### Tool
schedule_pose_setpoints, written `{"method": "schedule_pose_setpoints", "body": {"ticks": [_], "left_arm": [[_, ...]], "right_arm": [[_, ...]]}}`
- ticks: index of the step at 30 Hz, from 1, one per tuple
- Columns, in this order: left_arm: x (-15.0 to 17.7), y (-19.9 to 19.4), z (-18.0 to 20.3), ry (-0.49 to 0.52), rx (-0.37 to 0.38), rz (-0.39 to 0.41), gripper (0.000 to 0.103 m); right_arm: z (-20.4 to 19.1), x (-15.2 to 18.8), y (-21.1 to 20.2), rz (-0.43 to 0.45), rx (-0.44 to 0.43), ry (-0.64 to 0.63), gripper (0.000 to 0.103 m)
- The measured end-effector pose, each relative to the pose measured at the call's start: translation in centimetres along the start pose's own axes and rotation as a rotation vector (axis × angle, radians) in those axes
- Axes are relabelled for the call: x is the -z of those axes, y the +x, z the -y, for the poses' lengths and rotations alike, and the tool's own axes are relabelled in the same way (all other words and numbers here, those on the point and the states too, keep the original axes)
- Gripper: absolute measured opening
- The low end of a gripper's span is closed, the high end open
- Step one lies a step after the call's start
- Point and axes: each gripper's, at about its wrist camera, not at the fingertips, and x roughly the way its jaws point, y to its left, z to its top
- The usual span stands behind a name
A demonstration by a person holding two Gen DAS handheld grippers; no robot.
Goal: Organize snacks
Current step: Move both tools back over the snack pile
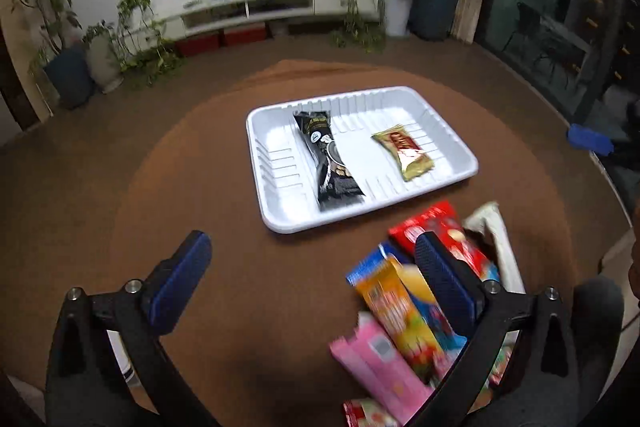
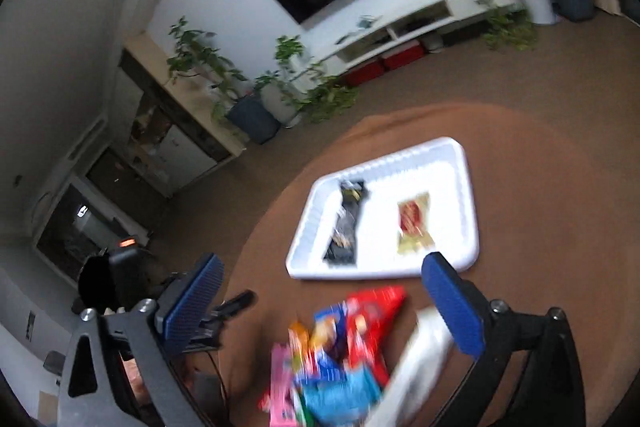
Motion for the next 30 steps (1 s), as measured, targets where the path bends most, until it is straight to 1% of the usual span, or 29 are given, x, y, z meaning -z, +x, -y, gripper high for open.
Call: {"method": "schedule_pose_setpoints", "body": {"ticks": [2, 4, 5, 6, 7, 9, 10, 12, 13, 14, 16, 18, 19, 21, 23, 26, 28, 30], "left_arm": [[2.3, -2.2, 0.2, -0.041, 0.067, 0.016, 0.103], [4.6, -3.6, 0.6, -0.070, 0.126, 0.016, 0.103], [5.9, -4.0, 1.0, -0.076, 0.139, 0.008, 0.103], [6.9, -4.2, 1.3, -0.076, 0.139, -0.007, 0.103], [8.2, -4.1, 1.8, -0.080, 0.141, -0.033, 0.103], [10.0, -4.2, 2.2, -0.087, 0.158, -0.058, 0.103], [10.8, -4.2, 2.5, -0.089, 0.156, -0.063, 0.103], [12.4, -4.4, 2.8, -0.103, 0.143, -0.069, 0.103], [13.0, -4.2, 2.9, -0.115, 0.145, -0.081, 0.103], [13.5, -3.8, 3.0, -0.124, 0.146, -0.095, 0.103], [14.3, -3.3, 3.2, -0.132, 0.145, -0.108, 0.103], [14.8, -3.2, 3.2, -0.142, 0.140, -0.105, 0.103], [14.7, -3.0, 3.2, -0.142, 0.137, -0.103, 0.103], [14.9, -3.3, 3.2, -0.138, 0.117, -0.092, 0.103], [14.5, -2.9, 3.3, -0.124, 0.082, -0.095, 0.103], [14.7, -2.7, 2.9, -0.135, 0.117, -0.111, 0.103], [14.5, -2.7, 2.9, -0.122, 0.144, -0.111, 0.103], [14.4, -2.8, 3.0, -0.112, 0.160, -0.114, 0.103]], "right_arm": [[0.2, 2.4, -1.3, -0.015, 0.064, 0.037, 0.100], [0.1, 4.8, -2.0, -0.030, 0.132, 0.035, 0.100], [-0.2, 6.3, -2.5, -0.035, 0.176, 0.020, 0.098], [-0.5, 7.4, -2.7, -0.036, 0.200, 0.008, 0.096], [-0.8, 8.4, -3.0, -0.037, 0.222, -0.006, 0.096], [-1.7, 10.2, -3.3, -0.037, 0.269, -0.038, 0.096], [-2.1, 11.1, -3.5, -0.035, 0.288, -0.061, 0.095], [-3.0, 12.7, -3.8, -0.025, 0.329, -0.130, 0.091], [-3.5, 13.5, -3.8, -0.022, 0.365, -0.170, 0.090], [-3.6, 14.0, -3.7, -0.025, 0.379, -0.186, 0.090], [-3.3, 15.2, -3.3, -0.048, 0.377, -0.178, 0.090], [-2.8, 16.3, -2.3, -0.088, 0.358, -0.156, 0.090], [-2.8, 16.7, -1.7, -0.100, 0.365, -0.161, 0.090], [-2.9, 17.2, -0.9, -0.109, 0.361, -0.172, 0.090], [-3.0, 17.5, -0.3, -0.121, 0.339, -0.188, 0.085], [-3.0, 18.2, 0.7, -0.159, 0.328, -0.204, 0.077], [-2.7, 18.3, 1.7, -0.192, 0.315, -0.193, 0.064], [-2.5, 18.4, 2.7, -0.221, 0.318, -0.194, 0.059]]}}
